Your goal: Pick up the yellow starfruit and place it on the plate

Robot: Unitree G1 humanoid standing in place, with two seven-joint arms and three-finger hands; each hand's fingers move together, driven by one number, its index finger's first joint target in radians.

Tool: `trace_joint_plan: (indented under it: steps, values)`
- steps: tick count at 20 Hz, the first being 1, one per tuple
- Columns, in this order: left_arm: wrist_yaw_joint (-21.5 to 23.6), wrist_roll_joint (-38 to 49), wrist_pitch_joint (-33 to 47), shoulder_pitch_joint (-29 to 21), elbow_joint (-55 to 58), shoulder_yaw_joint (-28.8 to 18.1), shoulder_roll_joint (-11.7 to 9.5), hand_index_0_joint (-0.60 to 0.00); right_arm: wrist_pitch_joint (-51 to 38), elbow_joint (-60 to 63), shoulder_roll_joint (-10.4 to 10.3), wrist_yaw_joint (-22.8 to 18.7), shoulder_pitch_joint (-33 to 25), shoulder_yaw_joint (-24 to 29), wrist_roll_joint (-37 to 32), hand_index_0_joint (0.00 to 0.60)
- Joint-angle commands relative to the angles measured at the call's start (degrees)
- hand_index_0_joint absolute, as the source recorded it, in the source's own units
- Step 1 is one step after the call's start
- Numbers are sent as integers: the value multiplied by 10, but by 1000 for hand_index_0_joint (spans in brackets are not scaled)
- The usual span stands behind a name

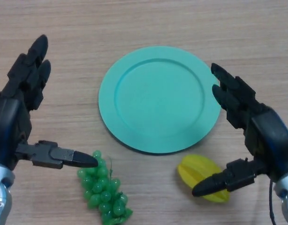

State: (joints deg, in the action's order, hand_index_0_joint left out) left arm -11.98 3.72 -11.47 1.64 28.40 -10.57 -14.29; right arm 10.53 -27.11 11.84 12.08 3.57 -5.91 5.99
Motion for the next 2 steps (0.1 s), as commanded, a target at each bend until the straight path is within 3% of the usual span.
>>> trace_joint_plan:
  steps: [1, 2]
  values:
    - [-7, -5, 99, 1, 42, -27, -13, 0, -95, -43, 5, 3, -5, 13, -5, 0]
    - [-14, -5, 97, 4, 47, -25, -12, 0, -98, -47, 7, 5, -6, 18, -2, 0]
